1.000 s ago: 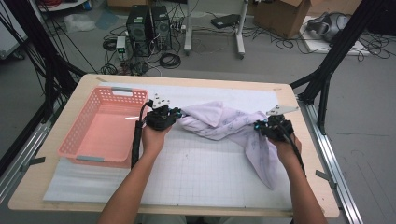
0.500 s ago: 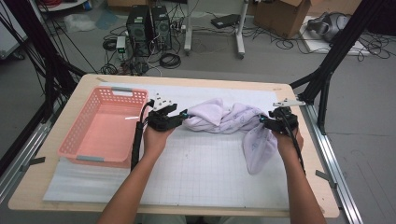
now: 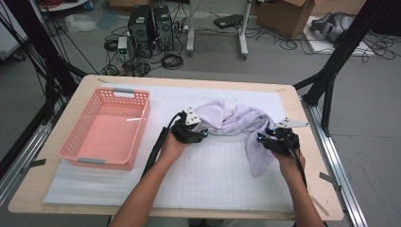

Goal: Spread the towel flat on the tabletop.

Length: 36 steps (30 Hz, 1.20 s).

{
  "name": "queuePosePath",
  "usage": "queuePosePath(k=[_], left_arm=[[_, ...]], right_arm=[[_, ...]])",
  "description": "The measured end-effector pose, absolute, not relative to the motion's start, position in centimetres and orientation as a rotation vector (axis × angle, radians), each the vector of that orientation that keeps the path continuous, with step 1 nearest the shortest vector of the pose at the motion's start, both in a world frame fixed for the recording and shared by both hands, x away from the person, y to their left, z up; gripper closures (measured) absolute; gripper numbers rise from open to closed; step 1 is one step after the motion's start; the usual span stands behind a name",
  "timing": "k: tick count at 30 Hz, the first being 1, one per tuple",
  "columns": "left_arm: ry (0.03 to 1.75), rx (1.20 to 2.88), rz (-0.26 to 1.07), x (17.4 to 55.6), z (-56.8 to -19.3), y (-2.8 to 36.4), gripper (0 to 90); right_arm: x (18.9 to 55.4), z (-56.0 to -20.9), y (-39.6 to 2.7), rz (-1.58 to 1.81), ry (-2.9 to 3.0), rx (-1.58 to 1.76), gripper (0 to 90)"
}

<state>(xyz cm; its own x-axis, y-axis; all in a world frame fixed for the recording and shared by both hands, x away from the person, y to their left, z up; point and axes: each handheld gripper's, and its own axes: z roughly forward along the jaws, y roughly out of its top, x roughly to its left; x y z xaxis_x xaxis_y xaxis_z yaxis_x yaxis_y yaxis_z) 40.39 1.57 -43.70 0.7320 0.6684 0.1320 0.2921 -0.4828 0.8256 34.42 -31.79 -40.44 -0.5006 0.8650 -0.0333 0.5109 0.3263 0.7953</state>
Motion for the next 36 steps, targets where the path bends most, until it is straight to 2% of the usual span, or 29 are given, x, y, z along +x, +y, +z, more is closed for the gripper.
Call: queuePosePath(k=[3,5,6,10,12,16,20,28,31,34,36], left_arm=[[0.746,2.100,0.585,41.0,-44.2,1.0,39.8],[0.738,2.140,0.607,41.2,-44.2,0.8,43.1],[0.732,2.144,0.623,41.3,-44.2,0.7,46.8],[0.762,2.146,0.588,41.1,-43.9,1.0,71.8],[0.777,2.151,0.520,41.1,-43.5,1.5,75.2],[0.782,2.103,0.360,40.4,-43.1,3.0,76.0],[0.761,2.047,0.265,38.7,-42.7,4.3,76.0],[0.699,1.934,0.179,34.8,-41.3,5.7,76.0],[0.679,1.891,0.142,33.9,-40.9,5.7,76.0],[0.663,1.844,0.106,33.4,-40.3,5.7,75.9],[0.647,1.815,0.087,33.2,-39.8,5.5,76.0]], right_arm=[[34.4,-41.4,-31.5,1.032,2.163,1.218,54.5],[34.5,-41.8,-31.3,1.028,2.178,1.228,54.7],[34.6,-42.0,-31.2,1.023,2.184,1.228,54.7],[34.6,-42.2,-30.8,1.033,2.199,1.228,54.1],[34.4,-42.2,-30.8,1.055,2.201,1.230,53.6],[34.1,-42.2,-31.0,1.087,2.204,1.239,53.0],[33.5,-42.3,-31.3,1.109,2.203,1.249,53.1],[32.1,-42.8,-31.1,1.140,2.247,1.222,53.9],[31.6,-43.3,-30.3,1.179,2.326,1.189,49.3],[31.5,-44.3,-29.0,1.063,2.404,1.157,45.4],[31.5,-44.4,-28.8,1.035,2.373,1.149,50.2]])
